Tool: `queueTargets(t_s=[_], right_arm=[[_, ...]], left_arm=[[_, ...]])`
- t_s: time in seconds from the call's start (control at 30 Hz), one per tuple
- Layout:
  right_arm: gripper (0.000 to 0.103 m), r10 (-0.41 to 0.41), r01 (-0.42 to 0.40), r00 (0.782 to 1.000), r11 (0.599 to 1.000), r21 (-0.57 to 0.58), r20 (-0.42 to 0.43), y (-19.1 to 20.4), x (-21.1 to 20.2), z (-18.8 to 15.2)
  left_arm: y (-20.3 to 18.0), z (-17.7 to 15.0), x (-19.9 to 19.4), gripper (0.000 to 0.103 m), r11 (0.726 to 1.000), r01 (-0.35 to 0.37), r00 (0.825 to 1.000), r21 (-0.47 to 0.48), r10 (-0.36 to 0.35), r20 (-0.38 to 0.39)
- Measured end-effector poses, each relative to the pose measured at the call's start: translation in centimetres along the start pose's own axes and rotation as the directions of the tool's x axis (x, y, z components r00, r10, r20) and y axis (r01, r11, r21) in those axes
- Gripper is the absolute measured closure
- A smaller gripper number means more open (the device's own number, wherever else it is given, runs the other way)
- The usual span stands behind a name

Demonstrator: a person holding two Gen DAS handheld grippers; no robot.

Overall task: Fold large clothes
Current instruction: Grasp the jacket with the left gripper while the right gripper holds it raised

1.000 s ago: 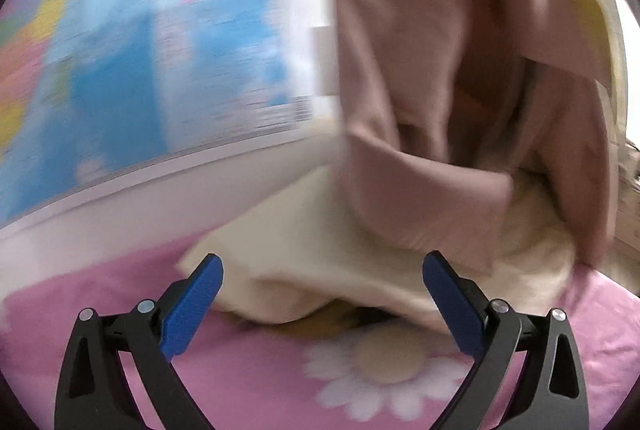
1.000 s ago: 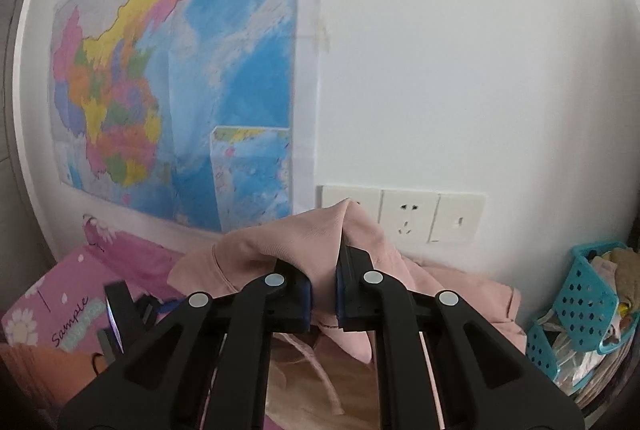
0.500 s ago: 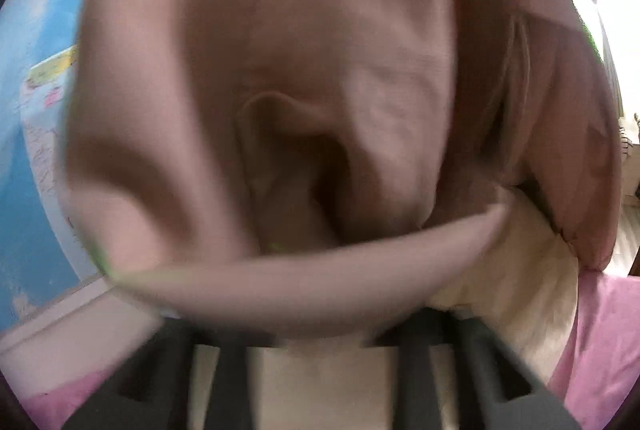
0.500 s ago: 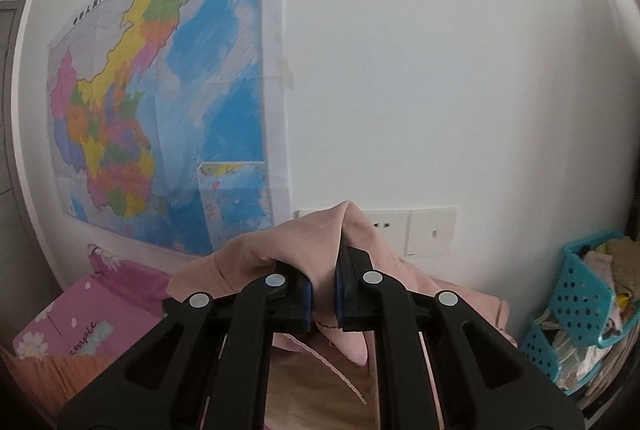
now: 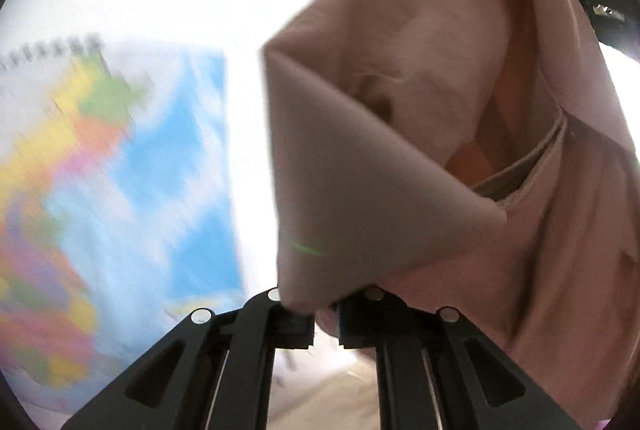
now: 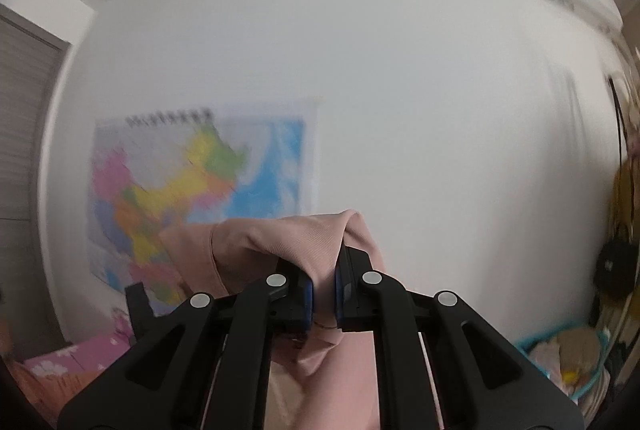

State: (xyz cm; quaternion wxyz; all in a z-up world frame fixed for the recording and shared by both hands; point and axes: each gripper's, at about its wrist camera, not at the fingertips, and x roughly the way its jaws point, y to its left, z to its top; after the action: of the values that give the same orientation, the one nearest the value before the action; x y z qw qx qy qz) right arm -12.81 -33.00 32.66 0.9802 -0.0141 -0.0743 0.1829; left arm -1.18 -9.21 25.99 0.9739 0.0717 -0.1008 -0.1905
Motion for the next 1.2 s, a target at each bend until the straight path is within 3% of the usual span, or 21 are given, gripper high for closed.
queueTargets(t_s=[0.1,0.23,0.33,0.43,0.53,0.57,0.7,0.77,0.83,0.87,0.93,0.97,1.03,1.1,1.17,1.2], right_arm=[[0.095,0.058,-0.058,0.997,0.998,0.002,0.042,1.5,-3.0,1.7],[0.095,0.177,-0.180,0.983,0.981,0.074,0.044,2.7,-5.7,1.6],[0.095,0.274,-0.274,0.962,0.952,0.135,0.020,3.6,-6.9,0.0],[0.095,0.356,-0.353,0.935,0.927,0.125,0.003,6.1,-8.7,-1.4],[0.095,0.418,-0.411,0.908,0.898,0.157,-0.016,7.9,-9.6,-2.5],[0.095,0.435,-0.426,0.900,0.891,0.157,-0.022,8.6,-9.7,-2.7],[0.095,0.492,-0.479,0.870,0.858,0.186,-0.030,9.6,-8.0,-3.9],[0.095,0.505,-0.478,0.861,0.842,0.251,-0.056,9.1,-5.7,-5.3],[0.095,0.514,-0.456,0.849,0.829,0.323,-0.123,8.8,-1.1,-7.5],[0.095,0.510,-0.431,0.845,0.827,0.362,-0.160,8.8,1.2,-8.8],[0.095,0.515,-0.382,0.814,0.823,0.419,-0.269,8.8,6.9,-12.4],[0.094,0.505,-0.342,0.797,0.829,0.442,-0.330,9.1,9.9,-14.7],[0.094,0.480,-0.279,0.766,0.847,0.453,-0.426,9.6,14.4,-18.7],[0.094,0.472,-0.205,0.709,0.849,0.488,-0.524,10.0,19.7,-23.5],[0.094,0.460,-0.152,0.668,0.854,0.498,-0.585,10.2,21.8,-27.6],[0.094,0.447,-0.115,0.637,0.861,0.495,-0.628,10.3,24.0,-30.1]], left_arm=[[0.3,3.9,-5.9,0.096,0.997,-0.067,0.996,0.025,0.066,0.054],[0.4,6.9,-13.0,0.096,0.990,-0.128,0.991,0.059,0.126,0.039],[0.4,8.1,-18.9,0.096,0.976,-0.186,0.982,0.109,0.184,0.027],[0.3,8.6,-26.0,0.096,0.961,-0.238,0.971,0.143,0.237,0.021],[-0.2,8.2,-30.4,0.096,0.954,-0.259,0.964,0.152,0.265,-0.020],[2.6,5.5,-31.0,0.096,0.950,-0.268,0.961,0.158,0.275,-0.028],[2.2,5.6,-35.1,0.094,0.942,-0.285,0.954,0.176,0.297,-0.041],[3.2,4.8,-33.4,0.094,0.948,-0.281,0.947,0.151,0.299,-0.114],[5.3,3.2,-30.4,0.094,0.954,-0.280,0.925,0.107,0.298,-0.236],[6.4,1.6,-29.0,0.094,0.954,-0.288,0.906,0.086,0.301,-0.299],[9.7,-2.9,-24.6,0.094,0.943,-0.327,0.848,0.059,0.321,-0.422],[11.1,-5.3,-22.6,0.094,0.932,-0.357,0.809,0.057,0.339,-0.480],[15.9,-10.0,-19.5,0.094,0.918,-0.394,0.748,0.049,0.351,-0.563],[17.6,-14.3,-16.9,0.094,0.908,-0.416,0.681,0.052,0.349,-0.644],[20.0,-19.1,-13.6,0.094,0.891,-0.451,0.594,0.051,0.343,-0.728],[21.5,-21.2,-11.8,0.094,0.890,-0.452,0.562,0.053,0.331,-0.758]])
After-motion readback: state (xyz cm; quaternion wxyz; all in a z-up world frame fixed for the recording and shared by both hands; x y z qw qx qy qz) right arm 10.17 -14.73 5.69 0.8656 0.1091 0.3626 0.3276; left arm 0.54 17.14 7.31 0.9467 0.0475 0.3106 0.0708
